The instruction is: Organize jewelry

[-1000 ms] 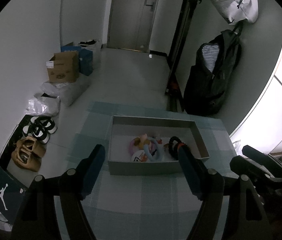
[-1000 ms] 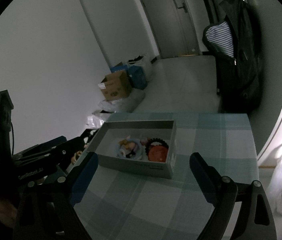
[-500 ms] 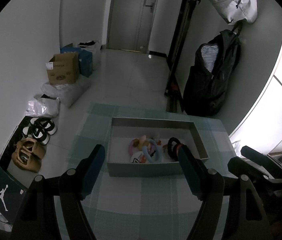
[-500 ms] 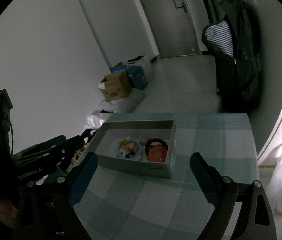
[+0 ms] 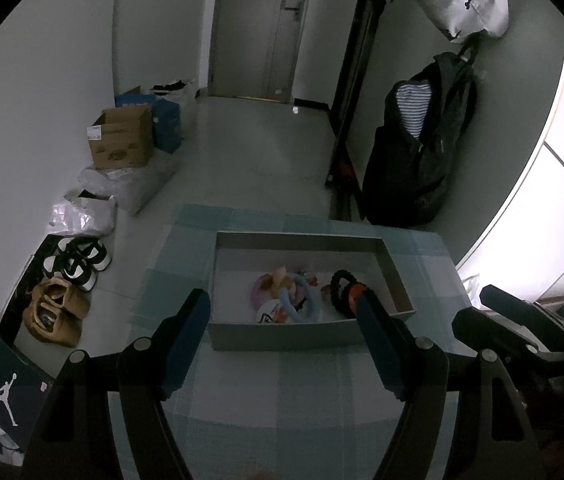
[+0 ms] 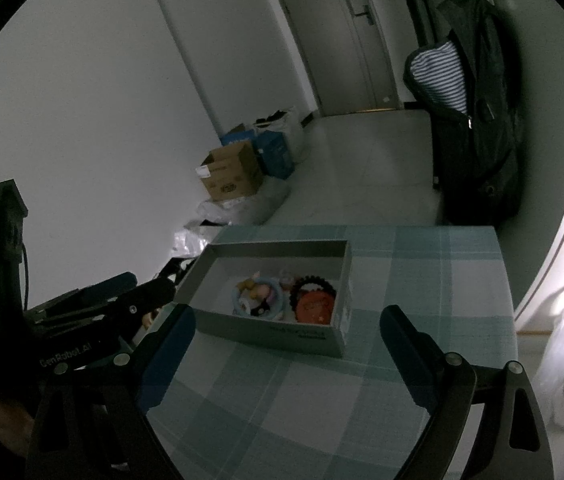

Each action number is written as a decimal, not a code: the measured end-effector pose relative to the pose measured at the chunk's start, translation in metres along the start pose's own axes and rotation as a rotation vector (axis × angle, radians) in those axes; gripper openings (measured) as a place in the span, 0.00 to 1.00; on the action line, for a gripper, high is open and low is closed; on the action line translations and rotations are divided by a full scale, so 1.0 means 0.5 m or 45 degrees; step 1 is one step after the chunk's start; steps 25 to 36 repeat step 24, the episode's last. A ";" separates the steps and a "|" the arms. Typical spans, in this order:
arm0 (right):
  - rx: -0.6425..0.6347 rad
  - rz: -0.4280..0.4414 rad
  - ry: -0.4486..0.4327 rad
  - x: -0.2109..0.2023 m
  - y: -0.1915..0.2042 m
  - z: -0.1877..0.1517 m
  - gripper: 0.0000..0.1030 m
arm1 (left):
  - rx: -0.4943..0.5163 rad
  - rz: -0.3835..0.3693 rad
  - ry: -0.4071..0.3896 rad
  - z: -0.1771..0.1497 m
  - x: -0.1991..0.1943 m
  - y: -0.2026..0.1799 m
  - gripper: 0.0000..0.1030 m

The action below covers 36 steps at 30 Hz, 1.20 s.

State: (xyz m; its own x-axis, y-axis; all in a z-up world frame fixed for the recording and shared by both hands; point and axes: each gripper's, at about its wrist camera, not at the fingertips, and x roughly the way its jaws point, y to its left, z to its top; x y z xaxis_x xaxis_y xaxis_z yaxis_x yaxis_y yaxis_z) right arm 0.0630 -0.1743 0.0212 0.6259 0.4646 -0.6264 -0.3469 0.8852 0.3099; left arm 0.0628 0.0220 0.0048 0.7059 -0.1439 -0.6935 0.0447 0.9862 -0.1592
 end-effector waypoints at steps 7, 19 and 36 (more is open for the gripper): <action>-0.002 0.000 0.000 0.001 0.000 0.000 0.92 | 0.002 -0.001 -0.002 0.001 -0.001 0.000 0.69; -0.004 -0.003 0.005 0.003 -0.001 -0.002 0.92 | -0.008 -0.002 0.007 0.005 0.001 0.006 0.69; -0.005 -0.008 0.008 0.004 0.000 -0.002 0.92 | -0.016 -0.003 -0.008 0.004 -0.001 0.010 0.69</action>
